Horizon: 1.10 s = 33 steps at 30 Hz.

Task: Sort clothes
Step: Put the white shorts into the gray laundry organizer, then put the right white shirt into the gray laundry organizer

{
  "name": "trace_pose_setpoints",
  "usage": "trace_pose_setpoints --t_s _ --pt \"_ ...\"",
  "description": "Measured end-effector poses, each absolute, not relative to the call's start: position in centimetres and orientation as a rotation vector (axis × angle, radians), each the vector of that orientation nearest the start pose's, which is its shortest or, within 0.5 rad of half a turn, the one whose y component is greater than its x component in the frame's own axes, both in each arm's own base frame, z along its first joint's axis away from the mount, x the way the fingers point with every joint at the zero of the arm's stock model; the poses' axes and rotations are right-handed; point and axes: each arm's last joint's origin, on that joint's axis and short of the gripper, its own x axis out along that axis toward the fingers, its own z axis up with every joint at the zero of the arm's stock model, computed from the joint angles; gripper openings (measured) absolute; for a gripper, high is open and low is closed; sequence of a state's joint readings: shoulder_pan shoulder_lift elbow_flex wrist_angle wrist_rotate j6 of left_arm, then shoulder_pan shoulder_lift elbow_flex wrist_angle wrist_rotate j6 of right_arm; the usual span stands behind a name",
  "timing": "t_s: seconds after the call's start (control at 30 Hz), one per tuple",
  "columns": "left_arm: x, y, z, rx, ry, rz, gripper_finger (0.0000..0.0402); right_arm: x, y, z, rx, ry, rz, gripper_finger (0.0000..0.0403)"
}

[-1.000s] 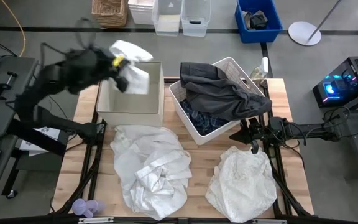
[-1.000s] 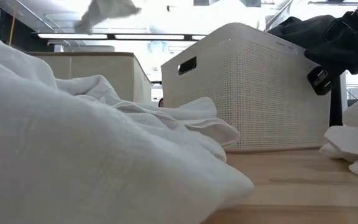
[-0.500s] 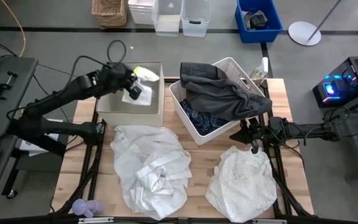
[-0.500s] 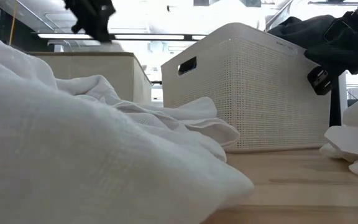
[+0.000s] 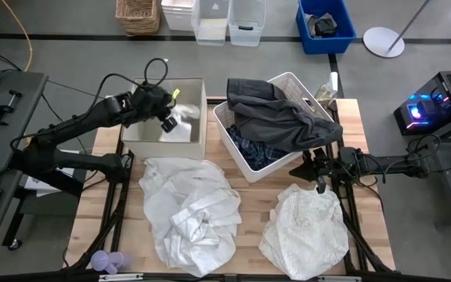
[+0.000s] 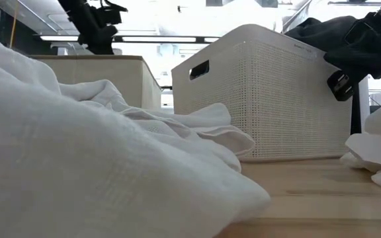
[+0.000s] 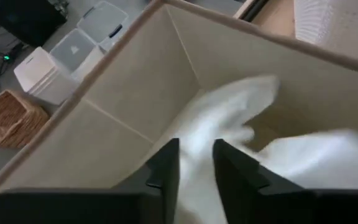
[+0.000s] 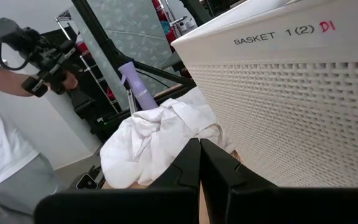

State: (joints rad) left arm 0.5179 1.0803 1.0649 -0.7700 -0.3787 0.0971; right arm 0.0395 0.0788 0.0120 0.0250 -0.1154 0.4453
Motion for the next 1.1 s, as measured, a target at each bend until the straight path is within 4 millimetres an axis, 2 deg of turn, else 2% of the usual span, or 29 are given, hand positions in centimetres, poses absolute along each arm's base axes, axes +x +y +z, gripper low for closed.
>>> trace_pose_setpoints --t_s 0.27,0.43,0.53,0.63,0.77,0.87,0.97,1.1 --pt "17.5 10.9 32.9 -0.085 0.827 0.777 0.0195 10.1 0.7 16.4 0.446 0.076 0.143 0.0" --pt "18.3 10.3 36.5 -0.237 0.603 0.568 0.0241 10.1 0.7 16.4 0.446 0.076 0.143 0.0" --pt "19.3 9.0 39.1 -0.268 0.449 0.422 0.0254 10.1 0.7 16.4 0.446 0.076 0.143 0.0" --pt "20.9 6.7 40.4 -0.256 0.378 0.286 0.0257 10.1 0.7 16.4 0.446 0.075 0.143 0.0" --pt "24.2 2.3 40.5 -0.227 0.333 0.108 0.0257 10.1 0.7 16.4 0.446 0.075 0.143 0.0" --pt "27.2 -1.8 39.0 -0.157 0.356 0.013 0.0257 10.1 0.7 16.4 0.446 0.076 0.143 0.0" --pt "30.2 -5.9 36.7 -0.094 0.383 -0.064 0.0257 10.1 0.7 16.4 0.446 0.076 0.143 0.0" --pt "33.2 -10.3 34.4 -0.116 0.328 -0.177 0.0257 10.1 0.7 16.4 0.446 0.076 0.143 0.0"
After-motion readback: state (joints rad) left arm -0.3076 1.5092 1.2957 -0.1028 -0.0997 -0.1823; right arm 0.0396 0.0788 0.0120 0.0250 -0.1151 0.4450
